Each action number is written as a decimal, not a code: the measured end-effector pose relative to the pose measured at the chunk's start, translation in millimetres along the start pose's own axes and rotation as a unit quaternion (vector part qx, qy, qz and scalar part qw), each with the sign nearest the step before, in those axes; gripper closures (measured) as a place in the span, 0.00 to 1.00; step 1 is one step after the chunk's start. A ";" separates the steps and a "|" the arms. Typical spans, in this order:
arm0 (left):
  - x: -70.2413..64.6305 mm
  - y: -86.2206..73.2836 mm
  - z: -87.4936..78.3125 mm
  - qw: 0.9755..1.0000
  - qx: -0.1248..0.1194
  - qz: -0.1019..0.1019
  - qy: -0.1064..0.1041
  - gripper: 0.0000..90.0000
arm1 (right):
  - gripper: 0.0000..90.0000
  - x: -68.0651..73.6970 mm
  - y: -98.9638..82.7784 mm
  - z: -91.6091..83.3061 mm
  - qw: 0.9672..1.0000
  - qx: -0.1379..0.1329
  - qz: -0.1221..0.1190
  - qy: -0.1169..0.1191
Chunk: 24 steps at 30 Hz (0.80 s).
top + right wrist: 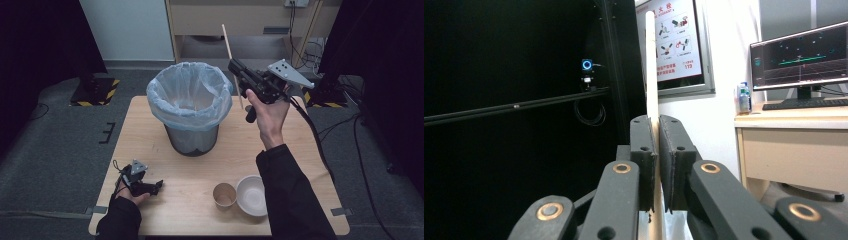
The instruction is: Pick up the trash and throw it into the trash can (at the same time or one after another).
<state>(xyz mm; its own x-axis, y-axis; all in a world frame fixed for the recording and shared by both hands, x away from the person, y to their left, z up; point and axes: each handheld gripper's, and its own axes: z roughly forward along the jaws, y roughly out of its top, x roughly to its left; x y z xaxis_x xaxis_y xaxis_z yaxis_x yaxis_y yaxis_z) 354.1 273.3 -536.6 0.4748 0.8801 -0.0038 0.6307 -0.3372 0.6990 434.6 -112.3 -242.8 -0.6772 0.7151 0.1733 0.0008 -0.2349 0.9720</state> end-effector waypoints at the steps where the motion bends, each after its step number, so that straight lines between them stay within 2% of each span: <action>1: 0.0 0.0 -0.1 1.000 0.001 0.000 0.000 0.00 | 0.96 0.6 -0.3 1.7 1.000 -0.001 0.002 0.001; 16: 0.0 0.1 0.0 1.000 0.000 0.000 0.000 0.00 | 0.95 10.9 2.0 32.5 1.000 -0.004 -0.003 0.010; 19: 0.0 0.1 0.0 1.000 0.000 0.000 -0.001 0.00 | 0.95 9.3 1.6 39.2 1.000 -0.008 0.006 0.008; 24: 0.1 0.1 0.0 1.000 0.001 0.000 0.000 0.00 | 0.95 7.1 -4.4 48.3 1.000 -0.001 0.007 0.003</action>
<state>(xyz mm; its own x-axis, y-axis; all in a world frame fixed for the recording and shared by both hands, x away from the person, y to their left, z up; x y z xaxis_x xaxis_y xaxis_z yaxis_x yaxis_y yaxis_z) 354.2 273.3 -536.5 0.4759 0.8795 -0.0039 0.6309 -0.3383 0.6982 465.3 -74.4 -238.2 -0.6814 0.7078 0.1862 0.0093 -0.2460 0.9692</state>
